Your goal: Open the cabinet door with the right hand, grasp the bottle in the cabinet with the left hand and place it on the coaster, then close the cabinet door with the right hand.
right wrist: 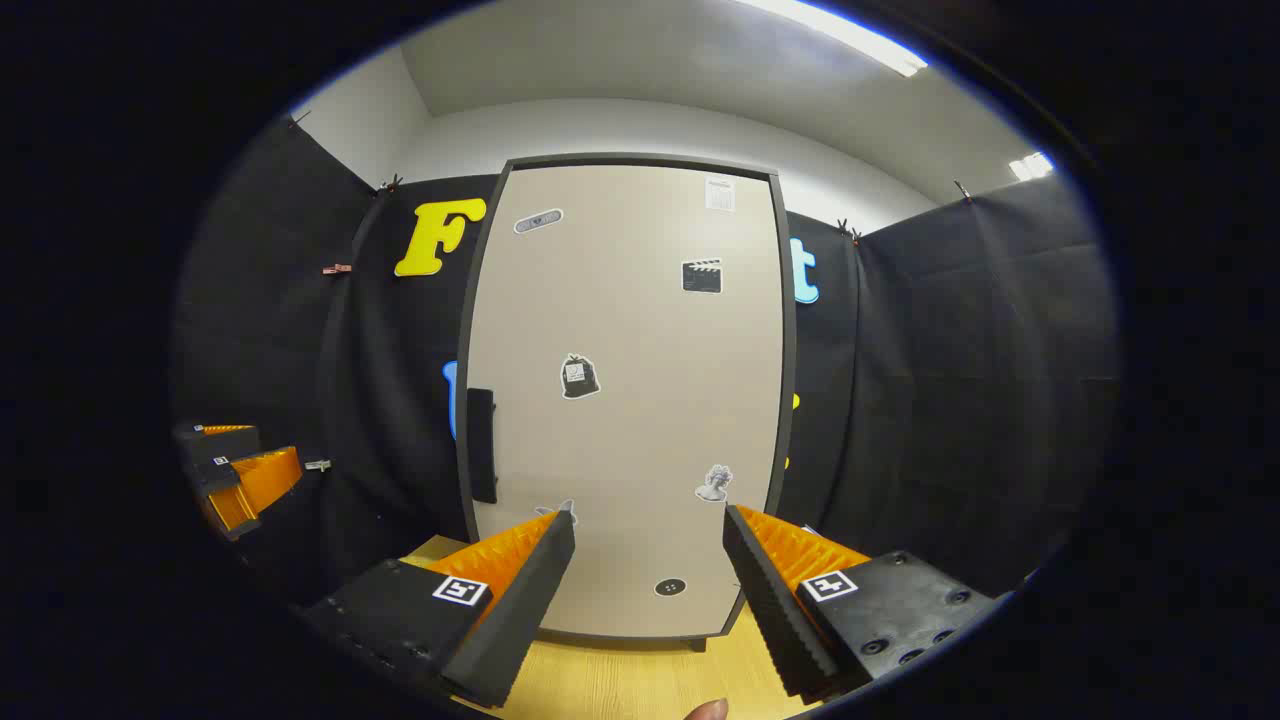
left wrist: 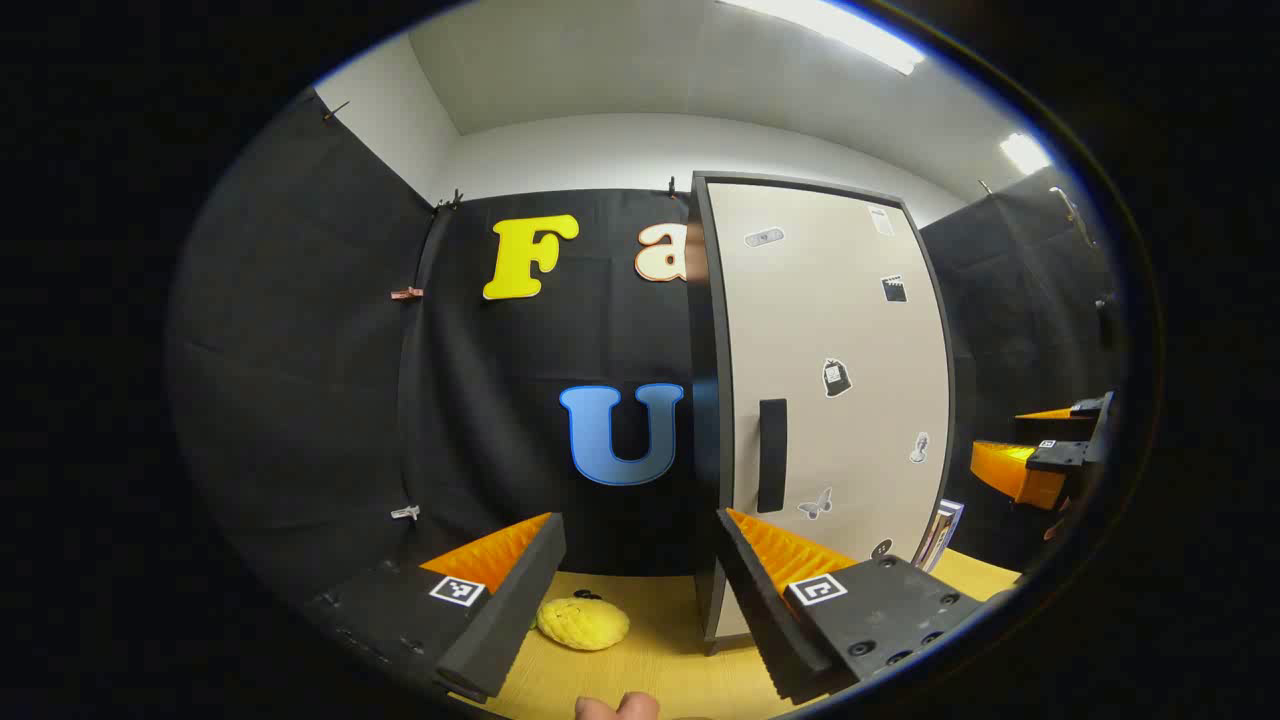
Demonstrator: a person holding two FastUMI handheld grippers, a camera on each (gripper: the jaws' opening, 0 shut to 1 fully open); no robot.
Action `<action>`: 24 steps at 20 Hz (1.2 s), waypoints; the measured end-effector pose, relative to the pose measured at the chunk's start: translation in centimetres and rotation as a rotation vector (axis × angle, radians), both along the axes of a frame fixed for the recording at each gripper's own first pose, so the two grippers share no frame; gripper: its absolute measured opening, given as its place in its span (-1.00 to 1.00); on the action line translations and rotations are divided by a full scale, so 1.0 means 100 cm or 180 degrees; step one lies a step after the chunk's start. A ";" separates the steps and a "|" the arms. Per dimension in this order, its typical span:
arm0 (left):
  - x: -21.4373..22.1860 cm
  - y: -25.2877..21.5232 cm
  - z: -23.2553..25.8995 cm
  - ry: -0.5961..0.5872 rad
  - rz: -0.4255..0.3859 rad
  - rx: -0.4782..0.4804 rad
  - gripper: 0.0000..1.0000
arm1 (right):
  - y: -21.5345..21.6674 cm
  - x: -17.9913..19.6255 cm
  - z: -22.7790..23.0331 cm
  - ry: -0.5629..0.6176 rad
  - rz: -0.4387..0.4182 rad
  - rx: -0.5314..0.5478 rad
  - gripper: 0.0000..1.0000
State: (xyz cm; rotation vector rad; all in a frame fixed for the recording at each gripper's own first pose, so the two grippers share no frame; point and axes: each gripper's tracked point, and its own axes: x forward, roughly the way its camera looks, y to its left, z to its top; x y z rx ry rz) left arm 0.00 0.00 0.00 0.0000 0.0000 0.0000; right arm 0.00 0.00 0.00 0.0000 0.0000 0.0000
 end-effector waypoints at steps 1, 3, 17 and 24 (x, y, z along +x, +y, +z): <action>0.001 0.000 0.000 0.0003 -0.0001 -0.0016 0.89 | -0.001 0.001 0.000 -0.0001 -0.0010 -0.0004 0.95; 0.002 0.001 0.000 0.0008 -0.0001 -0.0031 0.89 | -0.003 0.003 0.000 0.0006 -0.0018 0.0003 0.95; 0.010 0.009 0.001 -0.0043 0.0023 0.0006 0.89 | 0.001 0.013 -0.002 0.0012 -0.0071 -0.0027 0.94; 0.013 0.012 0.001 -0.0068 -0.0003 0.0030 0.89 | 0.003 0.018 -0.002 0.0004 -0.0085 -0.0026 0.94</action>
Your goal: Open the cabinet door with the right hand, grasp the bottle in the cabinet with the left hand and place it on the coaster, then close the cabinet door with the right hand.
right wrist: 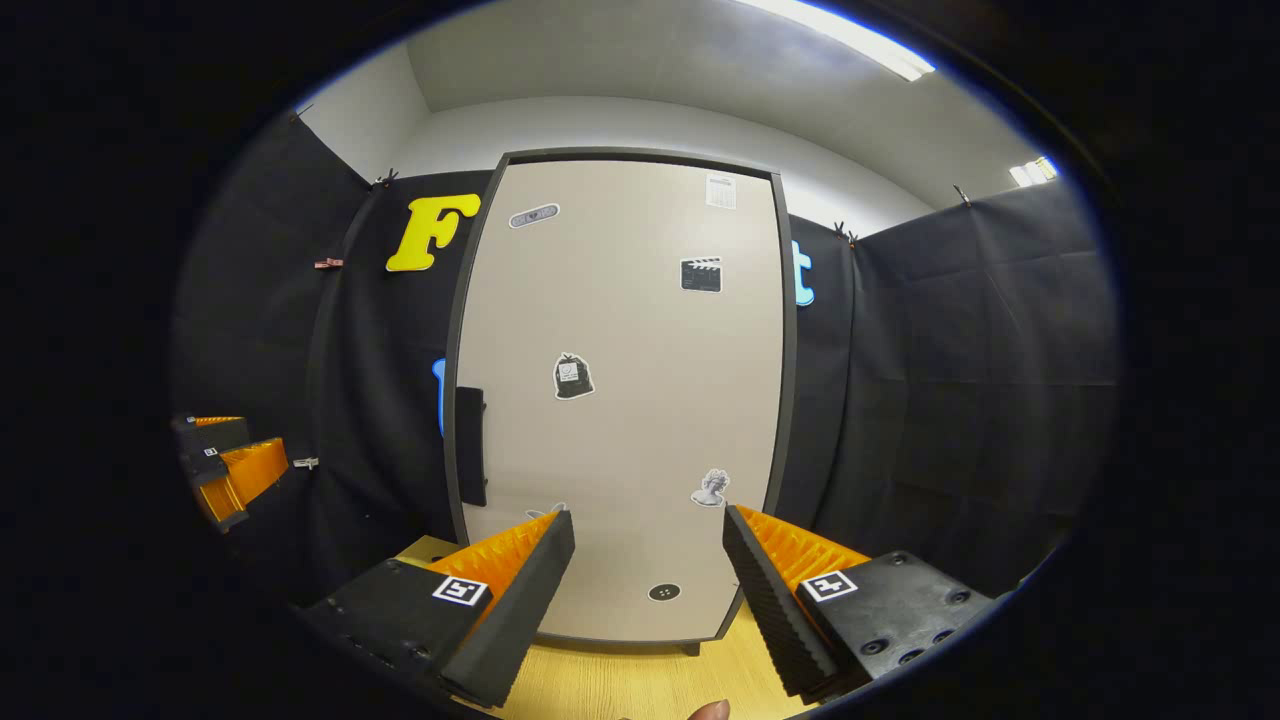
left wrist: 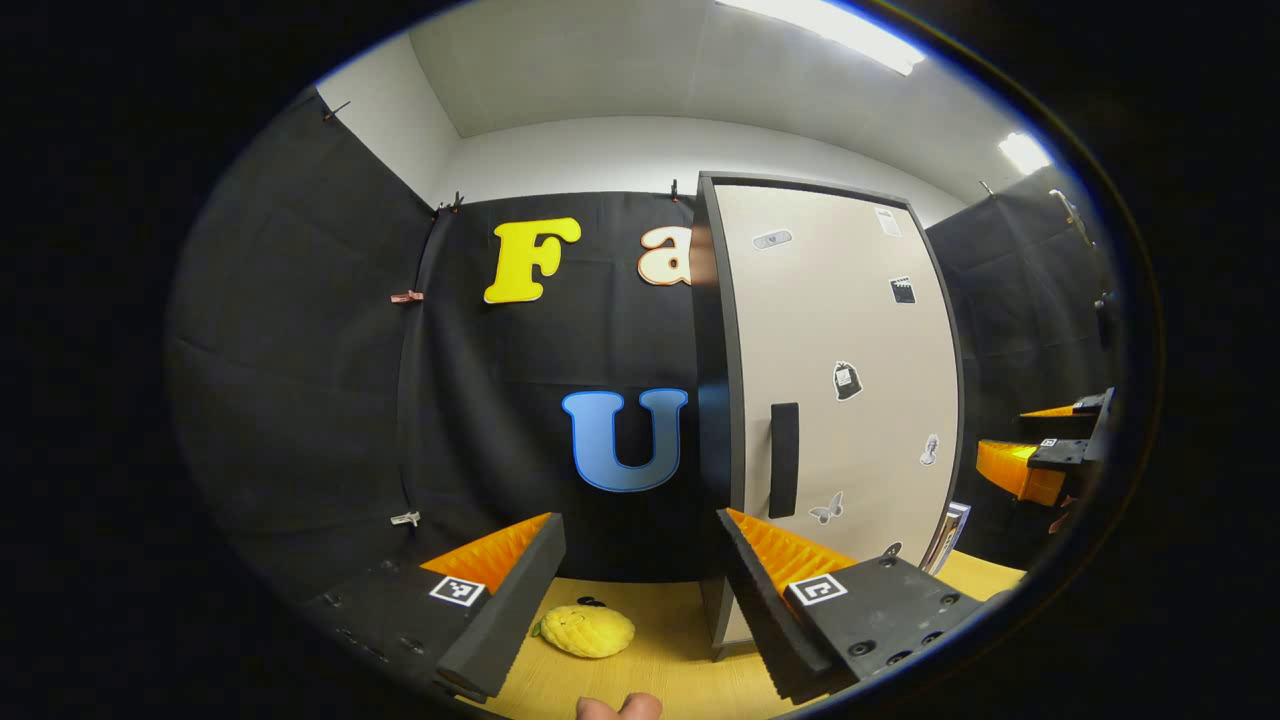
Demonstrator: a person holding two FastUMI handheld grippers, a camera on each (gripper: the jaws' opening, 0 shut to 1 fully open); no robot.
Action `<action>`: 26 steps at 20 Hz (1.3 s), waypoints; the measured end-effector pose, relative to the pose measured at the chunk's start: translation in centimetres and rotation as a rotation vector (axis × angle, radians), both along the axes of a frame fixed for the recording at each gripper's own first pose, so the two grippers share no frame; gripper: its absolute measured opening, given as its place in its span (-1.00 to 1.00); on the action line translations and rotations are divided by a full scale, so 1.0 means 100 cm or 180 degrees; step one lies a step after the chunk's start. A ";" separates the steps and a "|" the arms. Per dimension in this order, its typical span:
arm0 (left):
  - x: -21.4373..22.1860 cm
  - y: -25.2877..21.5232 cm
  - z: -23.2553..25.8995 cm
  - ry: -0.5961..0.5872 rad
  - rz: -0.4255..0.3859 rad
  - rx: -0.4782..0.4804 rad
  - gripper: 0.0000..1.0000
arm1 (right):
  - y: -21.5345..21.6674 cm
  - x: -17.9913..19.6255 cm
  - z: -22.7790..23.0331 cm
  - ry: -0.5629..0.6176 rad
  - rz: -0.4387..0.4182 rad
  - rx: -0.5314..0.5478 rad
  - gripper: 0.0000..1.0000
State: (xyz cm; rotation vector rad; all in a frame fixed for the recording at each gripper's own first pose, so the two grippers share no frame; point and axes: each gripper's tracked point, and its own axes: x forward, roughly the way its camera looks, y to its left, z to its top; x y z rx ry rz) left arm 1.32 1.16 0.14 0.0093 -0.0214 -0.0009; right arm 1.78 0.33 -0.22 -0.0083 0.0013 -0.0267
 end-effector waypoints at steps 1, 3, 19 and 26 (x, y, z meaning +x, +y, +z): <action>0.000 0.002 0.000 0.0002 -0.0002 0.0005 0.89 | 0.001 0.002 0.000 -0.0002 0.0001 0.0005 0.94; 0.002 0.003 -0.002 0.0007 -0.0005 0.0017 0.89 | 0.005 0.006 0.000 -0.0007 0.0013 0.0024 0.94; 0.020 0.051 -0.023 0.0113 0.0127 0.0067 0.89 | 0.129 0.122 -0.013 0.0080 0.0490 0.0347 0.95; 0.016 0.085 -0.033 0.0162 0.0262 0.0096 0.89 | 0.182 0.159 -0.027 0.0096 0.0532 0.0374 0.94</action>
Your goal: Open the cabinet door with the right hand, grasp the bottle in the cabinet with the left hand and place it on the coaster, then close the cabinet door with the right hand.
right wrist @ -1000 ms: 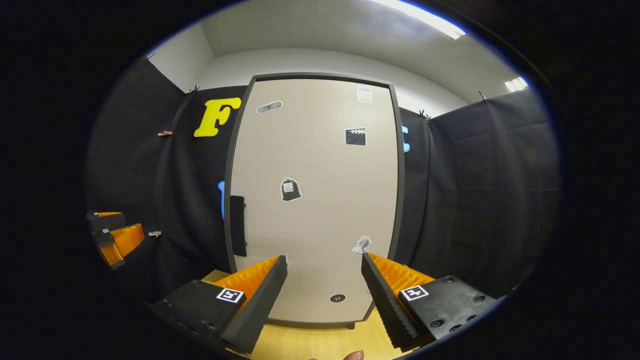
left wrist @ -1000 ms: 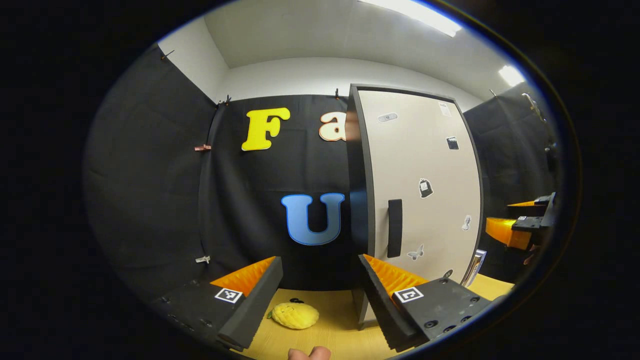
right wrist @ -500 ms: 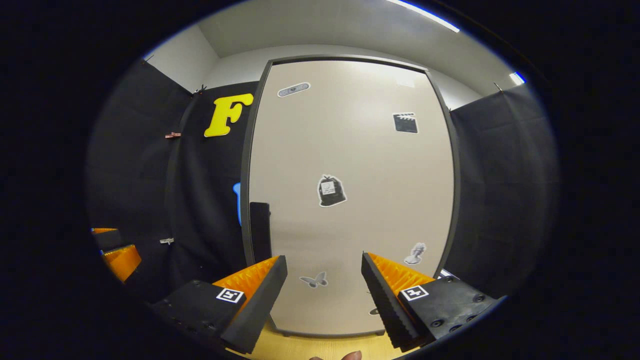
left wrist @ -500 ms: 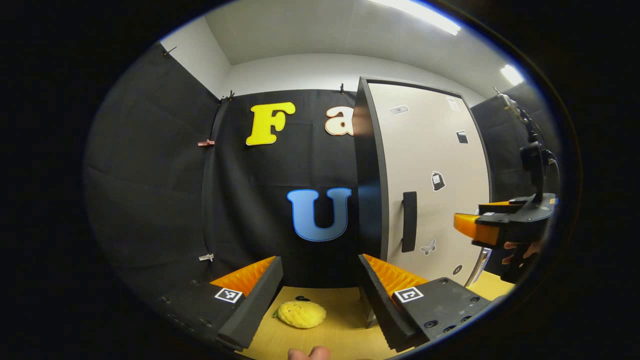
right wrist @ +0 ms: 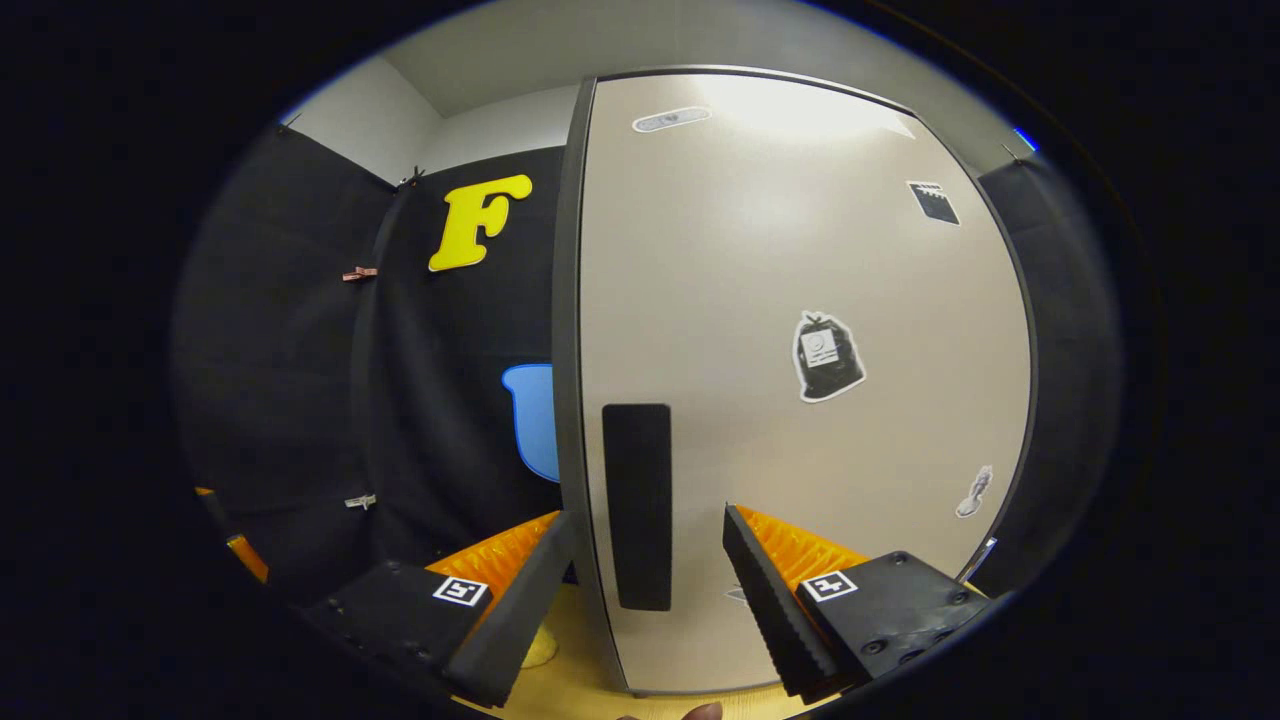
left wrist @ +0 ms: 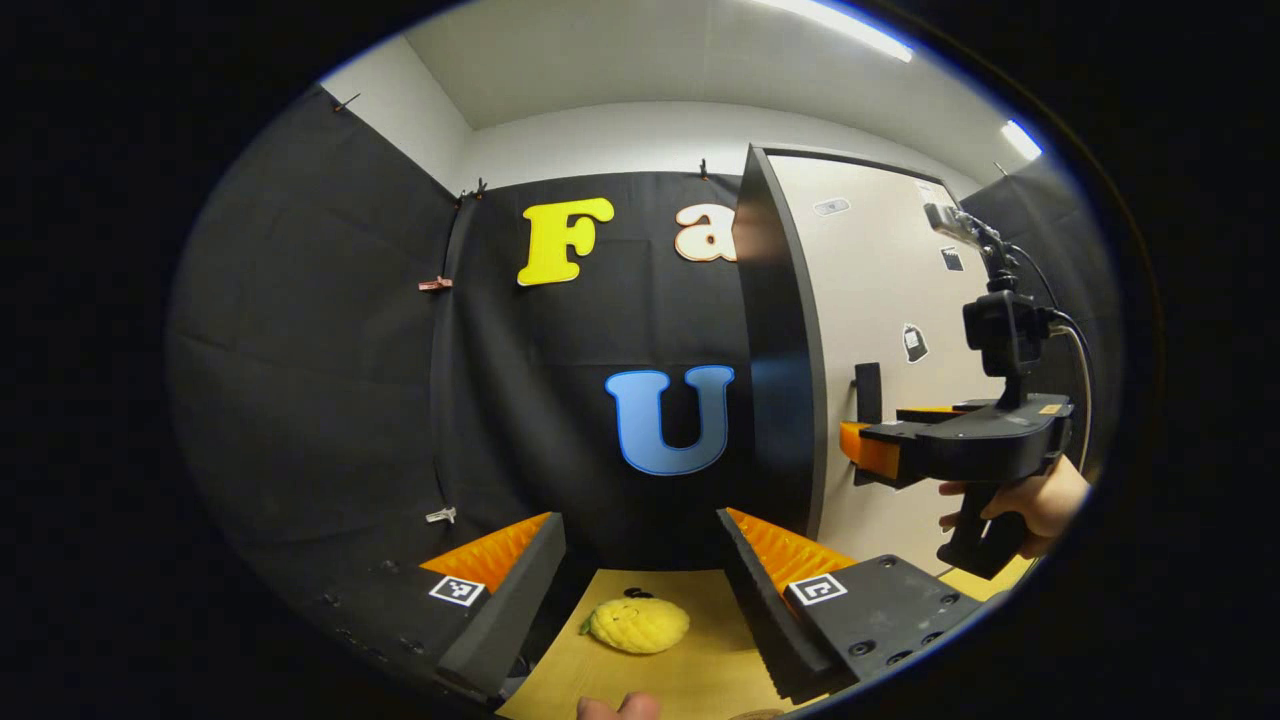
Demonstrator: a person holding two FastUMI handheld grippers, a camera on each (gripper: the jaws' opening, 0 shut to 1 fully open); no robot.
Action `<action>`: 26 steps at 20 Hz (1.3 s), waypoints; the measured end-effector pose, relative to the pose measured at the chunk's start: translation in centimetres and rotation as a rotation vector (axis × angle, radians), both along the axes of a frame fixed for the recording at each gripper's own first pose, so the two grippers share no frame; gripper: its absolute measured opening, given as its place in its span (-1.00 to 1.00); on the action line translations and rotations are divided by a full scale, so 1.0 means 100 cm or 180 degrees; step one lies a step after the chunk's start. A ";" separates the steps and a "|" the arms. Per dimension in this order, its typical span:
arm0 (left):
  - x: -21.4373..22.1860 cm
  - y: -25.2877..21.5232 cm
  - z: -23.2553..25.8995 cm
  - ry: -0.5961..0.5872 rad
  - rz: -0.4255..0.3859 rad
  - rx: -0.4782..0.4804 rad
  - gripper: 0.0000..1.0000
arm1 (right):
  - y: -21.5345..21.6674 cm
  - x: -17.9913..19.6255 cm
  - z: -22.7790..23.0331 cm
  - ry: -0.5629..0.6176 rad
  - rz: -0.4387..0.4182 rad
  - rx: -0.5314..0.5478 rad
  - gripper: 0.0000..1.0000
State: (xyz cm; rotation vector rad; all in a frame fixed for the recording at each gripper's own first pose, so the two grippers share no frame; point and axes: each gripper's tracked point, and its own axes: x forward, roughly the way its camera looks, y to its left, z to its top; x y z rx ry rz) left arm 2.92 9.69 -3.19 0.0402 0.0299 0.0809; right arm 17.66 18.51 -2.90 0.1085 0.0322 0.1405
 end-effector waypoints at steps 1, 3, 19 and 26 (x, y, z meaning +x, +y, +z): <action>-0.001 0.004 -0.002 0.0011 0.0013 -0.0004 0.89 | 0.003 0.006 -0.003 0.0021 -0.0044 -0.0013 0.94; -0.005 0.011 -0.006 0.0040 0.0037 0.0001 0.89 | 0.003 0.014 -0.011 0.0077 -0.0212 -0.0088 0.95; -0.023 0.023 -0.001 0.0020 0.0028 0.0037 0.89 | -0.005 -0.016 -0.007 0.0033 -0.0043 -0.0141 -0.56; -0.061 0.005 0.005 -0.0026 0.0051 0.0063 0.89 | -0.013 -0.061 0.003 0.0062 0.0248 -0.0047 -0.56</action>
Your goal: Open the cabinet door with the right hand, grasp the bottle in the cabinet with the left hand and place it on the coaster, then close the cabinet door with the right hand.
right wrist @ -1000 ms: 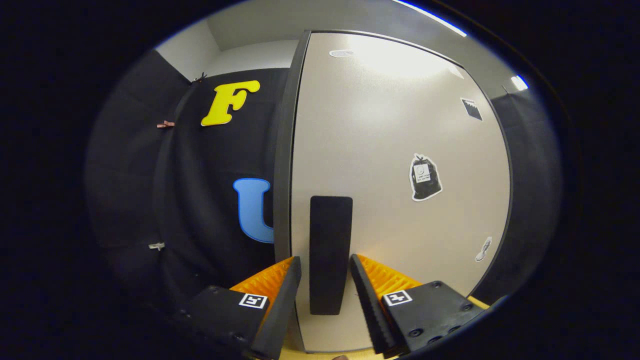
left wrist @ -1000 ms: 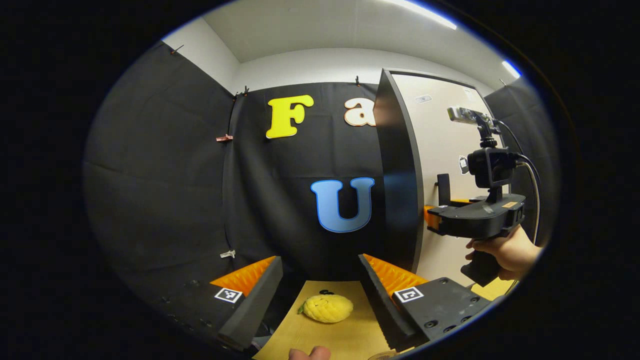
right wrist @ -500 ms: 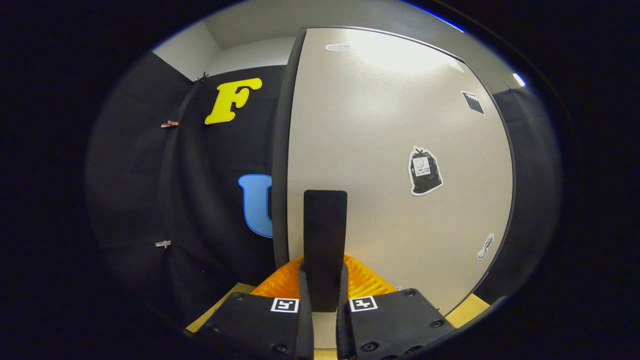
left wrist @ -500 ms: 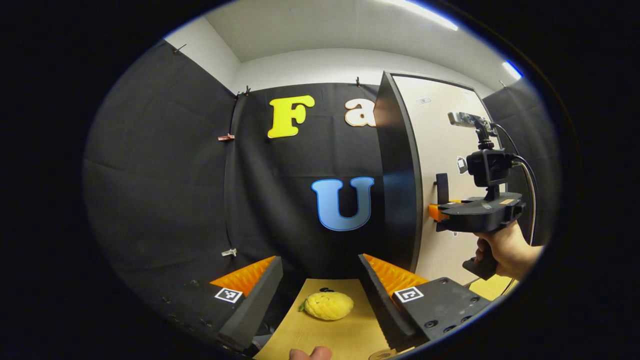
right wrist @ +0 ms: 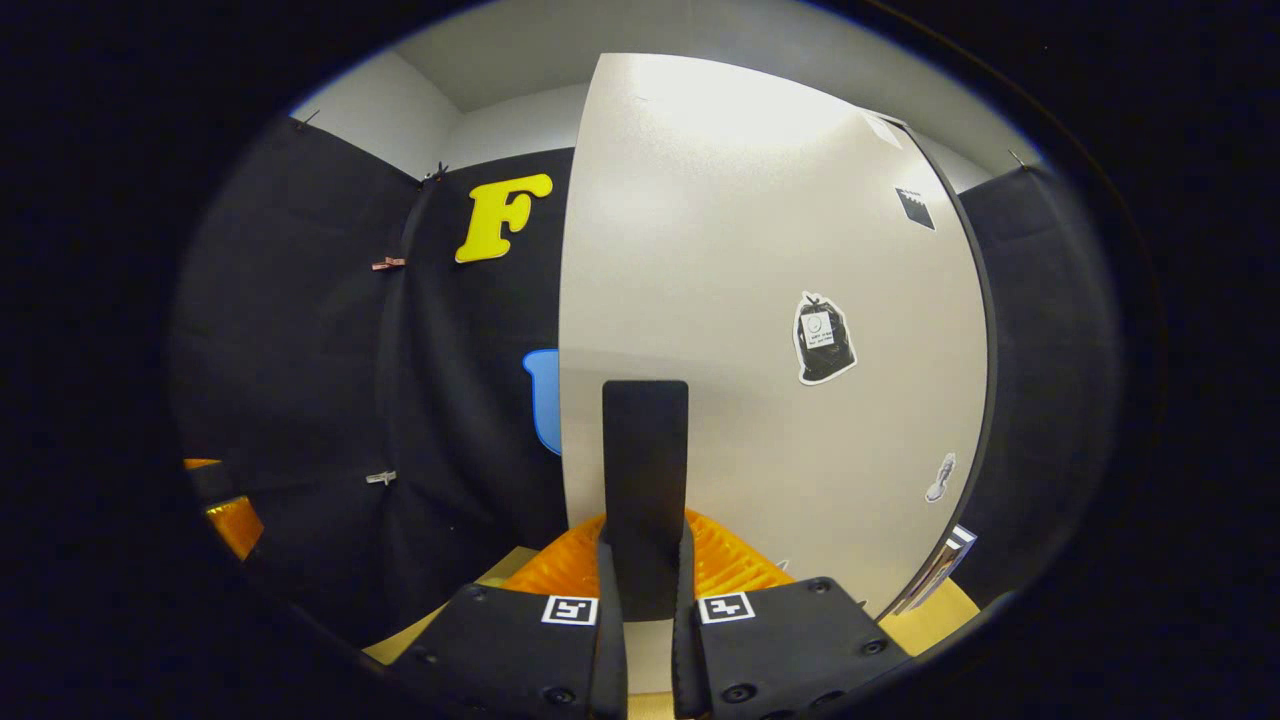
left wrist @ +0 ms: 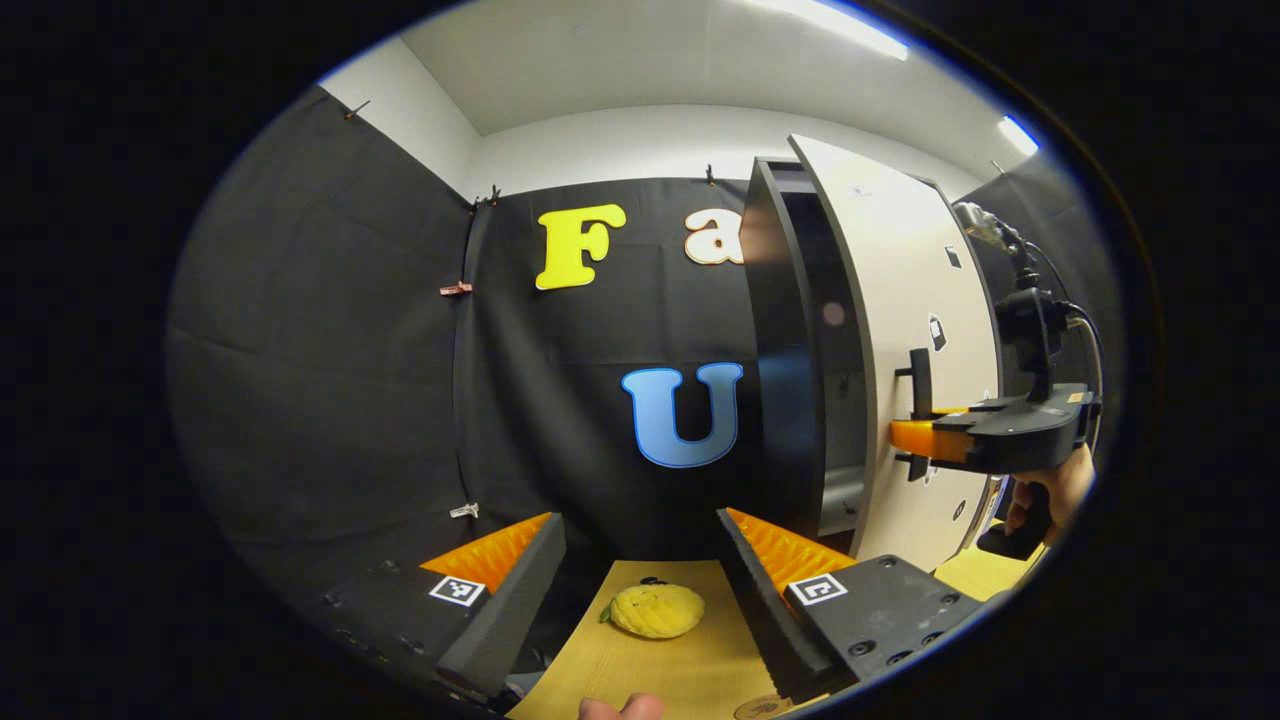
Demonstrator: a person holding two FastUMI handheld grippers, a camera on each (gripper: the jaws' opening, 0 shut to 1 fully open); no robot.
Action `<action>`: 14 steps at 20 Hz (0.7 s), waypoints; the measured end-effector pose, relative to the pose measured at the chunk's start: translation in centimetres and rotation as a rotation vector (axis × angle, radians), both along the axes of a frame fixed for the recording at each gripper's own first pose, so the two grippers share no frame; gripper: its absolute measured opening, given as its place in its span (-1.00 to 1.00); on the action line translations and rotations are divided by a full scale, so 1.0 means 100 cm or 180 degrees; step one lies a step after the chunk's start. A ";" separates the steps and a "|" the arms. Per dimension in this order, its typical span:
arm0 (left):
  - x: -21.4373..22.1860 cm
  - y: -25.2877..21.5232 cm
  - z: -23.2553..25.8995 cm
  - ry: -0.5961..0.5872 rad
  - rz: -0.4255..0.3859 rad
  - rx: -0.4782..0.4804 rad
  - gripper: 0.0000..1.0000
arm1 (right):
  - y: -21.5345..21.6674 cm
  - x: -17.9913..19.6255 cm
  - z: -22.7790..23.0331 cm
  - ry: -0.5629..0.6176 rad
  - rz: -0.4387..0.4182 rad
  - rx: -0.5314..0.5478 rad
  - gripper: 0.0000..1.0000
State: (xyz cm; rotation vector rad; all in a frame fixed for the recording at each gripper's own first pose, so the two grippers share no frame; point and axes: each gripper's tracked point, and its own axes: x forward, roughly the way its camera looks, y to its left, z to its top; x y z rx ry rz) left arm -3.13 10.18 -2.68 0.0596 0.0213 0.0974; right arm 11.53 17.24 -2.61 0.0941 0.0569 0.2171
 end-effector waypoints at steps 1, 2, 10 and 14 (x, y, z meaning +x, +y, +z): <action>-0.002 -0.002 0.002 -0.0009 0.0001 0.0003 0.89 | -0.002 -0.008 0.002 0.0010 0.0034 0.0021 -0.56; -0.005 -0.004 0.004 -0.0016 -0.0001 0.0009 0.89 | -0.004 -0.016 0.005 0.0015 0.0063 0.0026 -0.56; -0.028 -0.022 0.012 -0.0062 -0.0058 0.0020 0.89 | -0.027 -0.045 0.007 0.0008 0.0123 0.0008 -0.57; -0.031 -0.030 0.014 -0.0080 -0.0084 0.0040 0.89 | -0.041 -0.055 0.008 -0.0026 0.0064 -0.0013 -0.58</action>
